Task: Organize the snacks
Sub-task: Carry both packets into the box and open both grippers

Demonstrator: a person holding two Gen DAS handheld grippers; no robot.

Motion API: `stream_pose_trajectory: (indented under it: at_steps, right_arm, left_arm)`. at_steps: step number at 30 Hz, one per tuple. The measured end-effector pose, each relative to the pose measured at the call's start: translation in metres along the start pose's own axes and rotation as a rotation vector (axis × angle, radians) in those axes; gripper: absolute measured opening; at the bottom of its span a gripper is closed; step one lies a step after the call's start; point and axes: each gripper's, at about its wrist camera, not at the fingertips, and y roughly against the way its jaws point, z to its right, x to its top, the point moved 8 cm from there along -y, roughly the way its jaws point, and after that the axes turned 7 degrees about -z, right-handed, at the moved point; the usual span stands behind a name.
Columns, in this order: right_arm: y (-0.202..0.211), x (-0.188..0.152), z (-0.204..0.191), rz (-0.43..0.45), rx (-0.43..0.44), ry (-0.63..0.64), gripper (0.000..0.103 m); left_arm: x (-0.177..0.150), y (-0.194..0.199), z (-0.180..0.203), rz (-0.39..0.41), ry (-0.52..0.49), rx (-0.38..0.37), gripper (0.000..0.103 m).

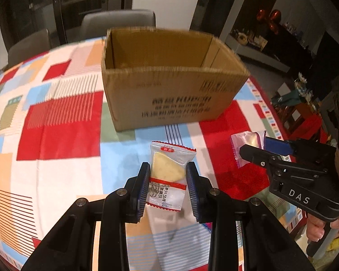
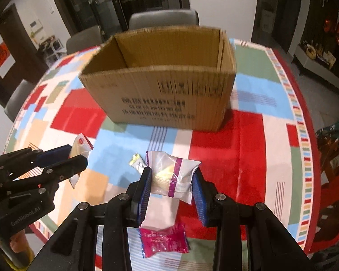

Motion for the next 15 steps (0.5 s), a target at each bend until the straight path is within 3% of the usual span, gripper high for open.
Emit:
stream_pose_trajectory:
  at_steps: [15]
  right_arm:
    - [0.054, 0.040, -0.002, 0.154, 0.033, -0.024, 0.036]
  left_arm:
    - [0.038, 0.050, 0.013, 0.123, -0.037, 0.002, 0.032]
